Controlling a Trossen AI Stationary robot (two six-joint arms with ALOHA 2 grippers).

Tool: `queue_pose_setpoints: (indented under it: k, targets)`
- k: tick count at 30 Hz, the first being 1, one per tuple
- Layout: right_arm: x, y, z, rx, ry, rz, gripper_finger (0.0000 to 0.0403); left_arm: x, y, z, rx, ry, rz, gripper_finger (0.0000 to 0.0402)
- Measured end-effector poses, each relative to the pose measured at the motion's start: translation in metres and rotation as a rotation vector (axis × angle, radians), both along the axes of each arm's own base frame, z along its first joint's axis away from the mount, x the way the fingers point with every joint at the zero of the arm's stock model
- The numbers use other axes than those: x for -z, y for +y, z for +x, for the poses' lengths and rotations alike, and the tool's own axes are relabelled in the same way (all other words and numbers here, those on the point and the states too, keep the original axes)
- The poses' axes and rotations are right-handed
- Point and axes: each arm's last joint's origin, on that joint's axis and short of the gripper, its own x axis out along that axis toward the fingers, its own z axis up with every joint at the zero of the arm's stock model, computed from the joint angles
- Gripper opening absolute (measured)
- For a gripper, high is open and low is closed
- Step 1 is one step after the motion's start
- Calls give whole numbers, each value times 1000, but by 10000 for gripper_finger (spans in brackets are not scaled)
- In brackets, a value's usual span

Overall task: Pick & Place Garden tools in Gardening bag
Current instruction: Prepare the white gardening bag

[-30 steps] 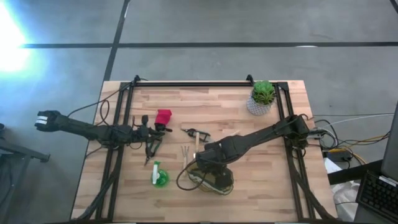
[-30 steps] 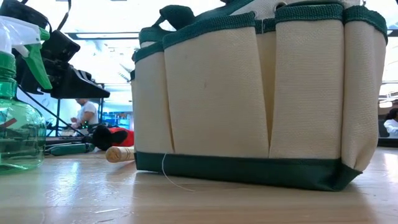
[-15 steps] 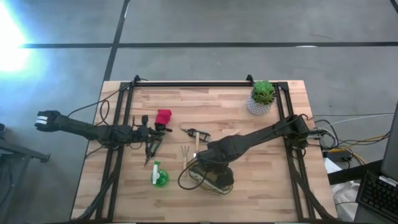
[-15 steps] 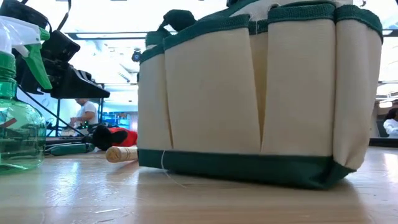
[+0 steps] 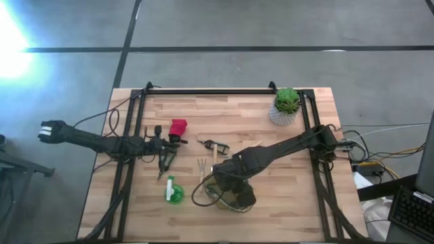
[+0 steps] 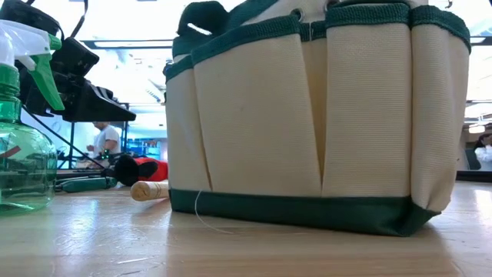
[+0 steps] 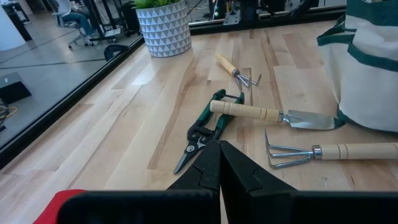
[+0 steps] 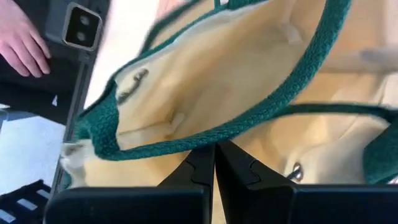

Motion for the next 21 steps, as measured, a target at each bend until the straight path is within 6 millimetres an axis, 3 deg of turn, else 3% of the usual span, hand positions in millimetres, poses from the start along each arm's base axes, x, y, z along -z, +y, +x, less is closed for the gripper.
queue_pose_setpoints:
  k: [14, 21]
  targets:
    - [-37, 3, 8, -63, -158, 25, 8, 0, 0, 0, 0, 0, 0, 3]
    - [-47, 9, 14, -147, -226, 196, 8, 0, 0, 0, 1, 0, 0, 3]
